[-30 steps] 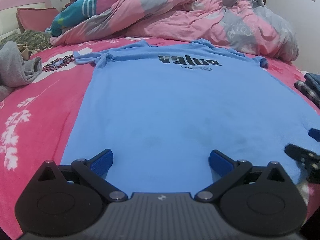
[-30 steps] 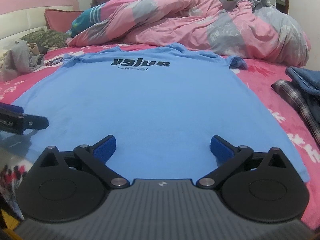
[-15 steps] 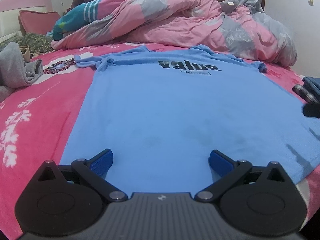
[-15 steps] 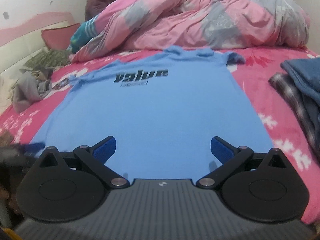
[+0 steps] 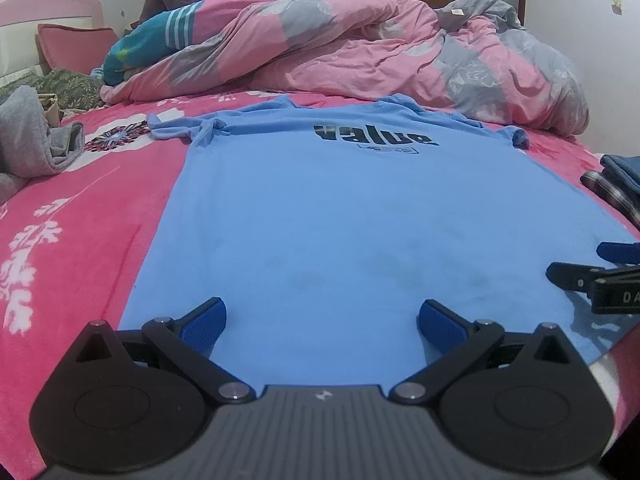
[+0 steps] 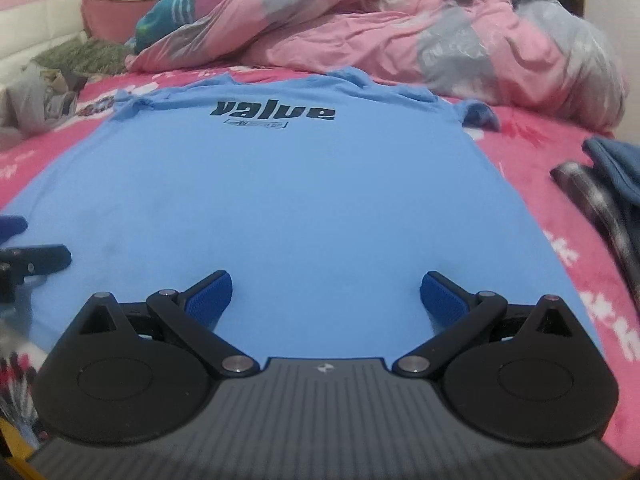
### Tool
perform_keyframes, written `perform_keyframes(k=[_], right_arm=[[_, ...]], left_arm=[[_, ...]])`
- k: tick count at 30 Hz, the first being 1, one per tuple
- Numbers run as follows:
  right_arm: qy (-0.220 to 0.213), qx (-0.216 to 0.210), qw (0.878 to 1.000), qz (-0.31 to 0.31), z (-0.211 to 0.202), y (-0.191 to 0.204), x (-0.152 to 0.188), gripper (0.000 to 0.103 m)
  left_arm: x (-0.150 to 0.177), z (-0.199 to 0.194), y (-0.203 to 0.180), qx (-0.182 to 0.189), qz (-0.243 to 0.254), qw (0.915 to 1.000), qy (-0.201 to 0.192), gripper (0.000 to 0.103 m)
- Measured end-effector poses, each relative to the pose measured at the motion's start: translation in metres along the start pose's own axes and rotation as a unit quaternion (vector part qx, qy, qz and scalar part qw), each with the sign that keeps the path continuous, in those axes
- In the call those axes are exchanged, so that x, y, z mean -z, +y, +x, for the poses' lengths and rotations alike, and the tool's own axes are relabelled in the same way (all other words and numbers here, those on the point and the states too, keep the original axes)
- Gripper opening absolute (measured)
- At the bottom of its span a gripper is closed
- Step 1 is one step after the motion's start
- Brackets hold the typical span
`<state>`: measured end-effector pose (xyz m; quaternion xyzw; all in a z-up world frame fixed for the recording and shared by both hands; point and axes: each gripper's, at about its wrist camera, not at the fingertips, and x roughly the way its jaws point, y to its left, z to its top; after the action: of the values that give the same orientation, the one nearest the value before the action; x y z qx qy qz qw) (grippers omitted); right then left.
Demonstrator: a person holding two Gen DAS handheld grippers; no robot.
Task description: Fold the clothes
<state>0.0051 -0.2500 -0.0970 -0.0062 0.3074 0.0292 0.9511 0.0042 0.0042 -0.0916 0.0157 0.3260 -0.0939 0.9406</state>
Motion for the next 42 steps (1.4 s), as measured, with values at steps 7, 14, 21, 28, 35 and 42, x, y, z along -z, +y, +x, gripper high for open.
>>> perform_keyframes(k=[7, 14, 21, 28, 35, 42], right_arm=[[-0.002, -0.002, 1.000, 0.001, -0.002, -0.002, 0.001, 0.102], [-0.005, -0.003, 1.000, 0.000, -0.003, -0.002, 0.004, 0.102], [-0.008, 0.001, 1.000, 0.000, -0.006, -0.001, 0.007, 0.102], [-0.006, 0.002, 1.000, -0.002, -0.014, 0.000, 0.009, 0.102], [-0.003, -0.001, 1.000, -0.009, -0.028, -0.002, 0.016, 0.102], [0.004, -0.002, 1.000, -0.017, -0.036, -0.003, 0.019, 0.102]], left_arm=[[0.000, -0.002, -0.001, 0.000, -0.002, 1.0000, 0.001, 0.103], [0.000, -0.002, 0.000, 0.000, -0.002, 1.0000, 0.002, 0.103], [0.001, -0.003, 0.000, 0.001, -0.003, 1.0000, 0.001, 0.103], [0.001, -0.003, 0.000, 0.002, -0.004, 1.0000, 0.000, 0.103], [0.001, -0.003, 0.001, 0.002, -0.004, 1.0000, 0.000, 0.103], [0.001, -0.003, 0.002, 0.003, -0.005, 1.0000, 0.000, 0.103]])
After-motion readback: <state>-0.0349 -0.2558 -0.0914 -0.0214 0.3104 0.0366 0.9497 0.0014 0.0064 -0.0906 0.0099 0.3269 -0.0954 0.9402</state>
